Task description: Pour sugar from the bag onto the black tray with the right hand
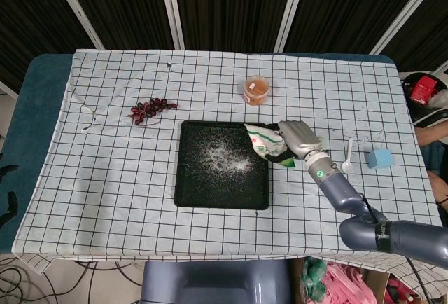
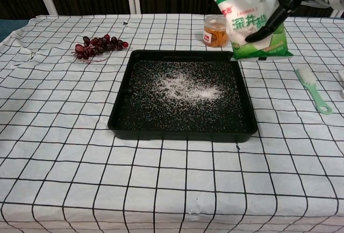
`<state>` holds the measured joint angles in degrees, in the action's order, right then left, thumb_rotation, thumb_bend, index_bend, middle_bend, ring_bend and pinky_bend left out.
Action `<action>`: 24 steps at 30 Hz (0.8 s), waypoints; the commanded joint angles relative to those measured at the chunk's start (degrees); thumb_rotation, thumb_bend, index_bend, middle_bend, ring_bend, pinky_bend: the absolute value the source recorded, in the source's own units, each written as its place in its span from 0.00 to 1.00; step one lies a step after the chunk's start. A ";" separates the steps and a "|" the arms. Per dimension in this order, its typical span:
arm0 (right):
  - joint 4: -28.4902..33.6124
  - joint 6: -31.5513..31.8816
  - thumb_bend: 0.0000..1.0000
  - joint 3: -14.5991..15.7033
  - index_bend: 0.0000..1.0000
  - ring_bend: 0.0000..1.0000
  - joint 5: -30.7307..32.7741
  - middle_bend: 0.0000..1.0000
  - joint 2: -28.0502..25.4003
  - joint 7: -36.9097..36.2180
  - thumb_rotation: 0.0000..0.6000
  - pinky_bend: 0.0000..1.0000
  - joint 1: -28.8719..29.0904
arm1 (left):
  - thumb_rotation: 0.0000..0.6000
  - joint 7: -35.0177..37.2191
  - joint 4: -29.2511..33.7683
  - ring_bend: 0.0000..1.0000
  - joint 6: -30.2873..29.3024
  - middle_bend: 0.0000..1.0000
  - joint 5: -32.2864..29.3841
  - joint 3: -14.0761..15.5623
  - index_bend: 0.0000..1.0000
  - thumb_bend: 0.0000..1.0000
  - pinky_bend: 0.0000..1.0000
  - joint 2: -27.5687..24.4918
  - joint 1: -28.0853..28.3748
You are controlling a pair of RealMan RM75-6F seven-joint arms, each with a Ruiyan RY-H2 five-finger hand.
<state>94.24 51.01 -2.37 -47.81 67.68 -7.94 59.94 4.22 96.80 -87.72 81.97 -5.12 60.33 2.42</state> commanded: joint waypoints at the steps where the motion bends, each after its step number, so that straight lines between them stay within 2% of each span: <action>1: -2.84 3.28 0.39 -2.16 0.57 0.53 -4.76 0.41 1.84 -6.01 1.00 0.55 -4.85 | 1.00 -0.05 0.00 0.00 0.03 0.04 -0.06 -0.01 0.22 0.62 0.00 0.02 0.00; 4: -5.46 5.96 0.37 -2.36 0.57 0.52 -8.33 0.40 3.40 -9.28 1.00 0.55 -8.42 | 1.00 -0.21 0.05 0.00 0.01 0.04 -0.11 -0.03 0.22 0.62 0.00 0.06 0.00; 10: -9.67 12.61 0.35 -2.82 0.57 0.52 -11.24 0.40 7.58 -11.37 1.00 0.55 -14.67 | 1.00 -0.41 0.13 0.00 -0.01 0.04 -0.20 -0.04 0.22 0.62 0.00 0.11 -0.02; 24: -18.06 17.69 0.34 -3.14 0.57 0.50 -17.60 0.39 16.19 -14.80 1.00 0.55 -23.17 | 1.00 -0.74 0.13 0.00 -0.06 0.04 -0.26 -0.04 0.22 0.62 0.00 0.25 -0.06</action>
<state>77.12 67.94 -5.36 -64.79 82.67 -22.70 37.61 3.48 96.93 -87.77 81.71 -5.16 60.59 2.35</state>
